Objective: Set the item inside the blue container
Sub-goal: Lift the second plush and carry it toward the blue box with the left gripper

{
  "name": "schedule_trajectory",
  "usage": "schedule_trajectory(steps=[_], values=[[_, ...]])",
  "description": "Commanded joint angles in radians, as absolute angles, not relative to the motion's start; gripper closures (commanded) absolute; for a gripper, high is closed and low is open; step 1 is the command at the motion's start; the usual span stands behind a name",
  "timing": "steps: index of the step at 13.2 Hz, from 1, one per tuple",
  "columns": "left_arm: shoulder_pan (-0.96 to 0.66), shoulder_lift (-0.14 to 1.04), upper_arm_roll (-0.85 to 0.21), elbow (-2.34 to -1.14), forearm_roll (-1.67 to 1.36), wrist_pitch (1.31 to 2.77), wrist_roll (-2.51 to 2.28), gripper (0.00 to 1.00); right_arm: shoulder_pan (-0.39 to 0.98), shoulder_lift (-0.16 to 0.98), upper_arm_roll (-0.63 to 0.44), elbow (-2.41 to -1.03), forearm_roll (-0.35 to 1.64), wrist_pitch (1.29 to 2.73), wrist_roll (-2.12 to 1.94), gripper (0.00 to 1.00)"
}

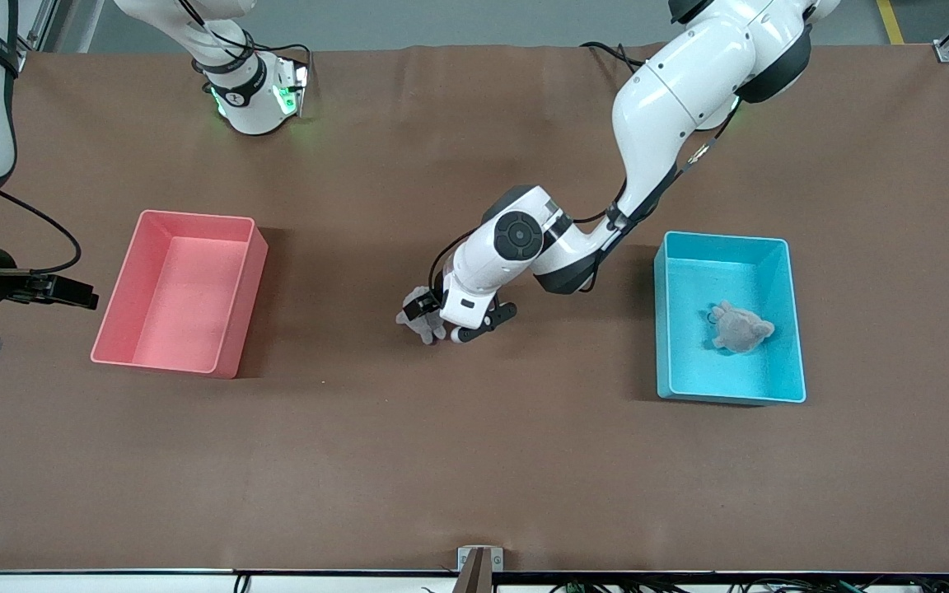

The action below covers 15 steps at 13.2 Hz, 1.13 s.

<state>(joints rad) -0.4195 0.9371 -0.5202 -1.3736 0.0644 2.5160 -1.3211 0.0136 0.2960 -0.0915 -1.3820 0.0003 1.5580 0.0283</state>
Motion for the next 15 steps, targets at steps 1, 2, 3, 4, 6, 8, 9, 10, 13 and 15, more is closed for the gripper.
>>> schedule_trajectory(steps=[1, 2, 3, 4, 6, 8, 9, 10, 13, 15], values=[[-0.439, 0.979, -0.517, -1.339, 0.029, 2.53, -1.338, 0.03, -0.009, 0.298, -0.091, -1.379, 0.0, 1.534, 0.031, 0.0], [-0.442, 0.986, -0.517, -1.339, 0.028, 2.53, -1.339, 0.03, -0.012, 0.299, -0.091, -1.379, 0.0, 1.526, 0.034, 0.0], [-0.448, 0.998, -0.517, -1.339, 0.026, 2.53, -1.341, 0.03, -0.017, 0.298, -0.091, -1.379, 0.0, 1.522, 0.028, 0.0], [-0.456, 1.008, -0.517, -1.341, 0.012, 2.53, -1.339, 0.03, -0.017, 0.299, -0.091, -1.381, 0.0, 1.52, 0.02, 0.0], [-0.475, 1.023, -0.514, -1.342, 0.008, 2.53, -1.338, 0.08, -0.018, 0.299, -0.091, -1.382, 0.0, 1.519, 0.023, 0.0], [-0.477, 1.026, -0.509, -1.348, 0.008, 2.53, -1.333, 0.27, -0.023, 0.299, -0.091, -1.382, 0.002, 1.506, 0.029, 0.0], [-0.476, 1.026, -0.508, -1.347, 0.008, 2.53, -1.328, 0.37, -0.025, 0.298, -0.089, -1.382, 0.003, 1.508, 0.029, 0.0], [-0.476, 1.026, -0.508, -1.347, 0.011, 2.53, -1.325, 0.47, -0.023, 0.299, -0.089, -1.381, 0.014, 1.515, 0.029, 0.0], [-0.465, 1.012, -0.508, -1.348, 0.021, 2.526, -1.296, 0.73, -0.02, 0.299, -0.089, -1.376, 0.023, 1.514, 0.034, 0.0], [-0.462, 0.988, -0.506, -1.351, 0.026, 2.516, -1.289, 0.76, -0.023, 0.299, -0.087, -1.379, 0.025, 1.5, 0.034, 0.0]])
